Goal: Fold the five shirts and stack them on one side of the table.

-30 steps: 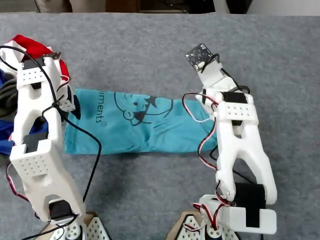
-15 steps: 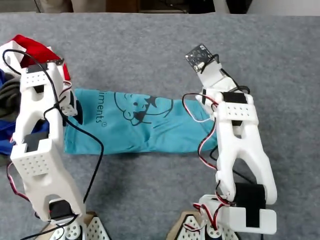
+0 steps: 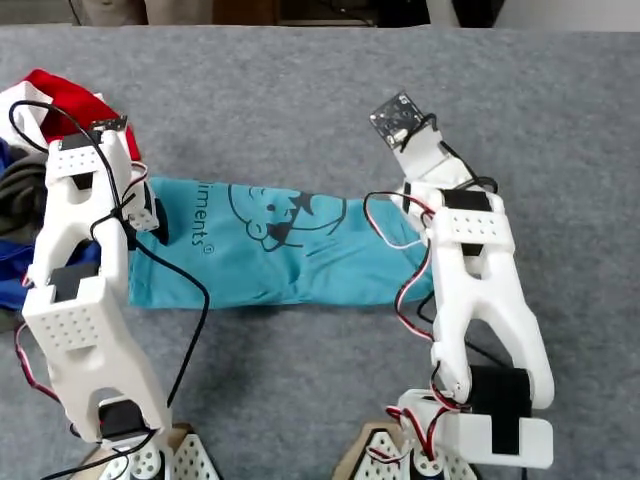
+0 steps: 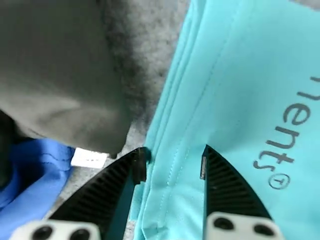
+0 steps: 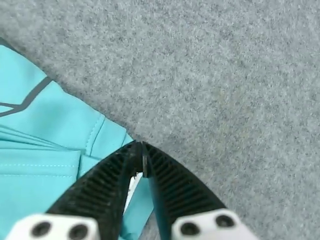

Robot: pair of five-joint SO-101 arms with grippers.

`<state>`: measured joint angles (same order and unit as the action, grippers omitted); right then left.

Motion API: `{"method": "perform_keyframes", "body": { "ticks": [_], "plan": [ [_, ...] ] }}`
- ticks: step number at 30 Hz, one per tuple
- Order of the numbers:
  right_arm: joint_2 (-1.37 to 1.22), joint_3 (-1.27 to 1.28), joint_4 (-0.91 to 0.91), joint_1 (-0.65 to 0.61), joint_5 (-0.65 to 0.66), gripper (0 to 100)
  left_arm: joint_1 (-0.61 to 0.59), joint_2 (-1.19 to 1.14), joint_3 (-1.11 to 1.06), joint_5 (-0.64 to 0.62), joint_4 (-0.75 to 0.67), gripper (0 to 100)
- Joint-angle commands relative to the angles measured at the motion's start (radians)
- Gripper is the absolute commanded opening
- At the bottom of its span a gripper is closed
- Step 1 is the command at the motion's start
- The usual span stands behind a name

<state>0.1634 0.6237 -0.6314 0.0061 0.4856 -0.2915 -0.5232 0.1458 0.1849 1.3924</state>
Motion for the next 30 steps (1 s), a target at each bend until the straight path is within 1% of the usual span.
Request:
{"method": "perform_keyframes", "body": {
  "ticks": [1, 5, 11, 14, 18, 21, 24, 27, 30],
  "plan": [
    [0.007, 0.002, 0.020, 0.013, 0.009, 0.5, 0.002, -0.030, 0.017, 0.014, -0.003, 19],
    [0.007, 0.002, 0.020, 0.013, 0.011, 0.5, 0.002, -0.087, 0.044, 0.060, 0.005, 13],
    [0.005, 0.002, 0.020, 0.013, 0.011, 0.5, 0.002, -0.116, 0.083, 0.057, 0.005, 11],
    [0.004, 0.002, 0.020, 0.013, 0.011, 0.5, 0.008, -0.116, 0.087, 0.055, 0.002, 2],
    [0.004, 0.002, 0.020, 0.015, 0.011, 0.5, 0.020, -0.105, 0.115, 0.054, 0.008, 2],
    [0.004, 0.002, 0.032, 0.016, 0.005, 0.5, 0.025, -0.064, 0.199, 0.054, 0.084, 2],
    [0.004, 0.007, 0.057, 0.051, 0.000, 0.5, 0.023, -0.022, 0.296, 0.057, 0.143, 2],
    [0.010, 0.002, 0.098, 0.113, -0.069, 0.7, 0.029, 0.008, 0.410, 0.057, 0.222, 2],
    [0.007, 0.001, 0.175, 0.203, -0.110, 0.9, 0.075, 0.013, 0.488, 0.055, 0.278, 2]
  ]
}}
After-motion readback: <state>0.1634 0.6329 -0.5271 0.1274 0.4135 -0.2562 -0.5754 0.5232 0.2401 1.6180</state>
